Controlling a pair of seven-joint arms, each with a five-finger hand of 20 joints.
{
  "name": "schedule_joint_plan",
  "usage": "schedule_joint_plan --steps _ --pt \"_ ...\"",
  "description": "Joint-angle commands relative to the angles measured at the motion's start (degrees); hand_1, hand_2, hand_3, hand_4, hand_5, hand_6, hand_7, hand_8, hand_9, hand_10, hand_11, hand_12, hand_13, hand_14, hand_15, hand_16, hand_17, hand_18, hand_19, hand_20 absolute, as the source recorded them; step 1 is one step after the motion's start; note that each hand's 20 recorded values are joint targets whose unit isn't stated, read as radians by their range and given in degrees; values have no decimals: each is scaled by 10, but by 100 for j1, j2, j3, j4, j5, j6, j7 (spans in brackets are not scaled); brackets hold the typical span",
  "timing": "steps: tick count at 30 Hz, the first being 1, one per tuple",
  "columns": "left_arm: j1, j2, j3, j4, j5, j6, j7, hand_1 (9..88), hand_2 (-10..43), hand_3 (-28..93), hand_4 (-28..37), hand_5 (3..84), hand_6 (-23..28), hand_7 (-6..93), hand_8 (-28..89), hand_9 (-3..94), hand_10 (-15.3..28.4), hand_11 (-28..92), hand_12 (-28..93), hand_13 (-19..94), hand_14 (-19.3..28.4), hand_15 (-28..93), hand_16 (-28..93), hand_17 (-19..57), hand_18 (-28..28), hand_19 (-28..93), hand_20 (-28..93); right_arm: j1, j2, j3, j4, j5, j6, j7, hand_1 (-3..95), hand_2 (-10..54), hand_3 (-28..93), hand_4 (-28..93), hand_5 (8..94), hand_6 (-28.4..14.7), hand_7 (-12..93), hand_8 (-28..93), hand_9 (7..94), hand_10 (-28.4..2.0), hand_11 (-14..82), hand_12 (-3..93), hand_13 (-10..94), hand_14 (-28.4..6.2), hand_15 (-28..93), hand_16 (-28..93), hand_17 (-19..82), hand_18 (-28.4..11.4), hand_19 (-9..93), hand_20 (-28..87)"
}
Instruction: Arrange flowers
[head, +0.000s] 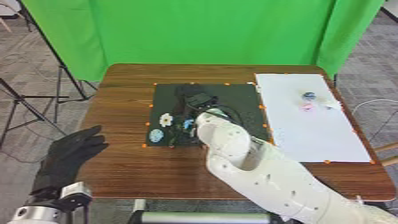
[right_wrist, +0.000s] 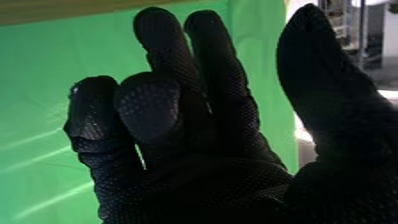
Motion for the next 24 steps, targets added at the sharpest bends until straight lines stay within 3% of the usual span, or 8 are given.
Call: schedule_joint_plan --steps 1,4,10,11,22,24 --pt "215 130 72 -68 -171 202 268 277 46 826 -199 447 132 196 -107 404 224 394 99 295 284 678 -150 -92 224 604 92 194 1472 1105 -202 506 32 -342 317 -41 822 -242 624 -54 181 -111 626 -194 296 179 627 -116 800 215 400 -211 932 209" --pt "225 204 129 -71 -218 251 375 276 46 825 -200 446 131 196 -107 405 224 394 99 293 284 677 -150 -92 224 604 92 -32 1928 1432 -172 589 6 -169 314 -40 828 -245 615 -55 183 -113 618 -195 271 175 624 -114 796 205 394 -210 932 200" --pt "124 246 246 -34 -242 253 396 277 46 825 -201 446 131 196 -107 404 223 395 99 292 284 677 -149 -92 224 604 92 -628 2428 2209 133 1043 -279 131 313 -40 834 -244 601 -55 182 -115 610 -183 251 171 652 -97 811 186 394 -211 932 202" --pt "97 281 292 -27 -271 272 453 277 46 825 -201 445 131 196 -107 404 223 395 99 292 284 677 -149 -92 224 604 92 -713 2483 2295 157 1057 -302 233 313 -41 837 -245 595 -56 182 -115 600 -183 244 169 650 -96 814 185 392 -212 932 202" --pt "-3 299 394 17 -228 206 397 276 46 823 -201 446 131 197 -107 403 223 394 99 292 284 676 -149 -92 224 604 92 -1463 2806 2831 312 1021 -406 425 313 -44 848 -252 567 -58 180 -116 569 -185 212 166 634 -97 819 173 376 -209 932 185" --pt "7 315 401 10 -255 226 443 277 46 823 -201 446 131 197 -108 403 224 394 99 291 284 675 -149 -92 224 604 92 -1459 2814 2823 387 947 -412 431 313 -45 850 -253 566 -58 180 -115 565 -184 208 166 634 -97 819 171 375 -209 932 184"
